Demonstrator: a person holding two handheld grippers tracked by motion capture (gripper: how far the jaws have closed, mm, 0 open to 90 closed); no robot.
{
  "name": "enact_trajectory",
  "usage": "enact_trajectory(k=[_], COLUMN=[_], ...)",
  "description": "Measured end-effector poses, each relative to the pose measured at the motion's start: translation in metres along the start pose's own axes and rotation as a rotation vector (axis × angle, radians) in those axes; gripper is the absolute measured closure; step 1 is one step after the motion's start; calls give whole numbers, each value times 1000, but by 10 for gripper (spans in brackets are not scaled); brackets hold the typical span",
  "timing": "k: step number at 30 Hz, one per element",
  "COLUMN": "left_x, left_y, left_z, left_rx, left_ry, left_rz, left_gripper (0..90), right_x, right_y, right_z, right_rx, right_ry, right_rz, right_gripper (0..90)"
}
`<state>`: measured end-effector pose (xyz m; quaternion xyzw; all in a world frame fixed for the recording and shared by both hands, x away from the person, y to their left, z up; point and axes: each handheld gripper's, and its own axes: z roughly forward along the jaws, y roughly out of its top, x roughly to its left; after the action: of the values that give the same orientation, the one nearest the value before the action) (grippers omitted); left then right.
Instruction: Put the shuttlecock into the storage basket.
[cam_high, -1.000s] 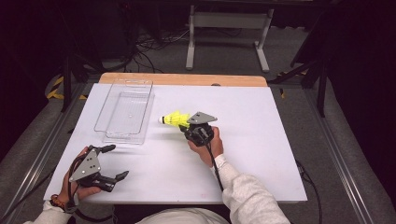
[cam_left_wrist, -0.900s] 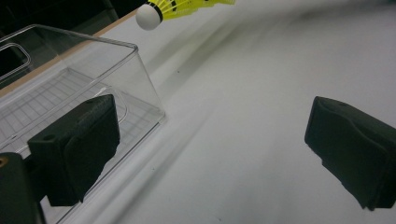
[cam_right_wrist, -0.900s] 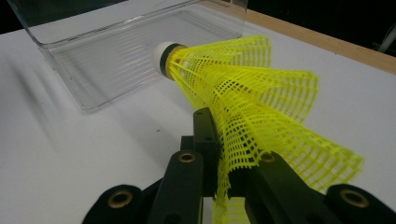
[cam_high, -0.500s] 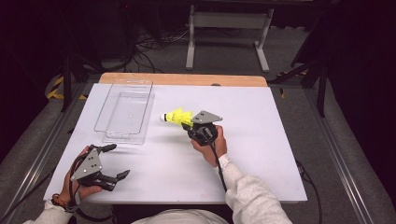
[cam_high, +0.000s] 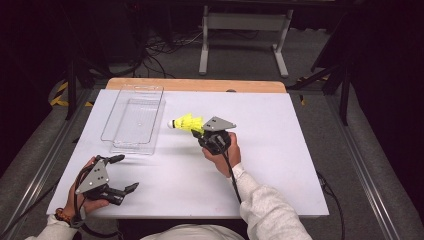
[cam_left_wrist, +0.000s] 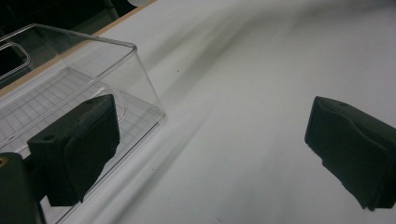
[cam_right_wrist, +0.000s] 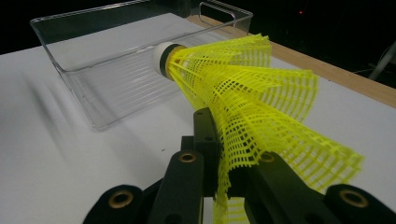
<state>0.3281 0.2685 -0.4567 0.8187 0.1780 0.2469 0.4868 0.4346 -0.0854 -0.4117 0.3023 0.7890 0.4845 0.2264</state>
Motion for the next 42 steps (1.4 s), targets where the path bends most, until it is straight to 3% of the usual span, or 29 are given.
enact_trajectory(k=[42], left_x=[0], left_y=[0], left_z=[0], left_rx=[2], left_ry=[-7], left_rz=[4], left_gripper=[42], right_x=[26], right_y=[36], right_z=[22], right_rx=[-23], right_ry=[62], right_rz=[-72], right_gripper=[878])
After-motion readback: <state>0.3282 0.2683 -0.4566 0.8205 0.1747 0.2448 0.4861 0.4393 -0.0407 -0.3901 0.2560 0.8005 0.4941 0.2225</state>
